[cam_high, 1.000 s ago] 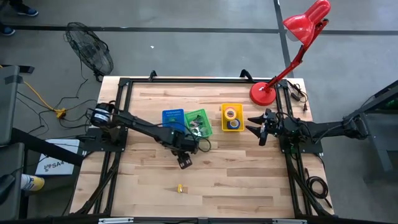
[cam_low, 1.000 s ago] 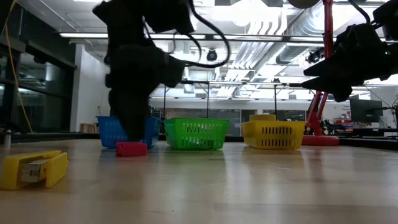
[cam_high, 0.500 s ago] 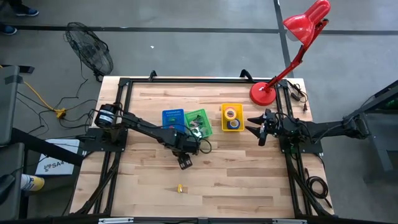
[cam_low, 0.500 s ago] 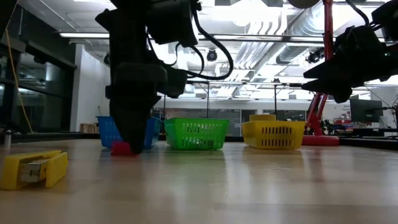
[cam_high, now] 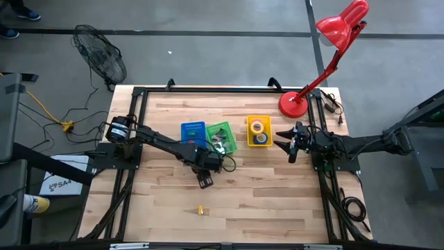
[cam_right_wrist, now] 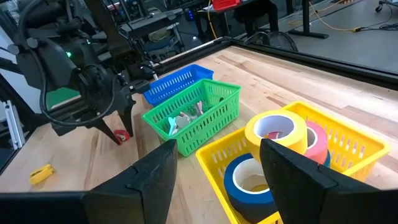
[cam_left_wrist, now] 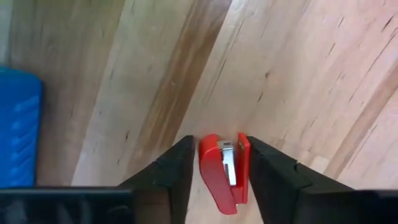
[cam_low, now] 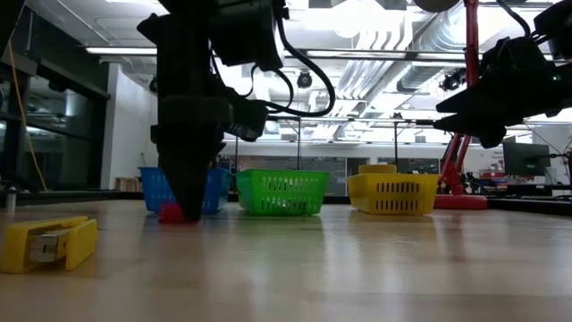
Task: Pick and place Stapler, Stapler remover, tape
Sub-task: Put the red stapler into the blue bin, then put the yellow stapler into the blue bin
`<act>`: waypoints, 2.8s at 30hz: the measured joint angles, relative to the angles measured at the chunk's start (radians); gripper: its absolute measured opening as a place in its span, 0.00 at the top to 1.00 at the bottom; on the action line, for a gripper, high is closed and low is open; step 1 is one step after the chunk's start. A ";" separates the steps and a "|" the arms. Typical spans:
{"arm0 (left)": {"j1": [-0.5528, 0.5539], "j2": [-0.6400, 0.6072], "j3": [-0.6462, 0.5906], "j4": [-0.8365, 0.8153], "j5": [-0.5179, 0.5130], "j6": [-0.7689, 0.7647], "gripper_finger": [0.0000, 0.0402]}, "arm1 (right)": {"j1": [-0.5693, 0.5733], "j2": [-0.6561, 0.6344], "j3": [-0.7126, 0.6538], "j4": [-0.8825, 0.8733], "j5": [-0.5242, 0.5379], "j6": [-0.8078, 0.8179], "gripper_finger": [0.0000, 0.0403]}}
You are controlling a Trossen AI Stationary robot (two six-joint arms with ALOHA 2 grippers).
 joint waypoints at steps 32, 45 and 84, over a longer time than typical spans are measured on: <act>0.146 -0.318 -0.004 -0.227 -0.143 0.032 0.83 | 0.000 0.003 0.000 -0.002 0.000 0.000 0.45; 0.407 -0.268 -0.003 -0.228 -0.165 0.226 0.83 | 0.000 0.006 0.000 -0.001 0.000 0.000 0.45; 0.453 -0.069 -0.003 -0.185 -0.114 0.469 0.60 | 0.000 0.006 0.000 -0.002 0.000 0.000 0.45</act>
